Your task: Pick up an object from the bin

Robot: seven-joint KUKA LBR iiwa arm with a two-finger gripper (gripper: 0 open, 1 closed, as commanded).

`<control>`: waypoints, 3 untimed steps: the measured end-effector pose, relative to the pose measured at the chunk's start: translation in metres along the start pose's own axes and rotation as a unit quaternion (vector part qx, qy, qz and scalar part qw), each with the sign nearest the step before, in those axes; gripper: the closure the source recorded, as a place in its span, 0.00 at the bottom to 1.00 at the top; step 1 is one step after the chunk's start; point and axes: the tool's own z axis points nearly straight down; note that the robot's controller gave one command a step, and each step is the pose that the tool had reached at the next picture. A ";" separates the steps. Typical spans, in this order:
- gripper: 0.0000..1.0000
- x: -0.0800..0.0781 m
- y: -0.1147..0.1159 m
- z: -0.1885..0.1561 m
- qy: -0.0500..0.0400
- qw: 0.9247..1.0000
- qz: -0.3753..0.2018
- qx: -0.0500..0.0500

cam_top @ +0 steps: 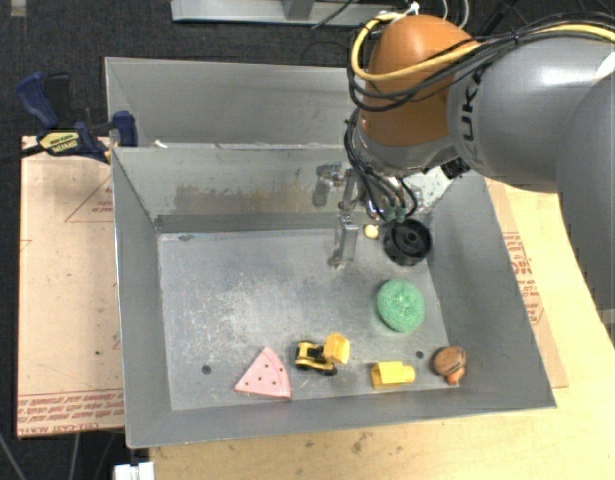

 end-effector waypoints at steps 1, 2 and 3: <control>0.00 -0.001 0.000 -0.005 -0.004 1.000 0.000 0.000; 0.00 0.013 -0.018 0.029 -0.005 1.000 -0.007 0.000; 0.00 0.056 0.005 0.038 -0.003 0.999 0.041 0.001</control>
Offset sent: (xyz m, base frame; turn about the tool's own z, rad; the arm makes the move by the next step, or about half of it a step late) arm -0.0179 -0.0234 -0.0379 -0.0172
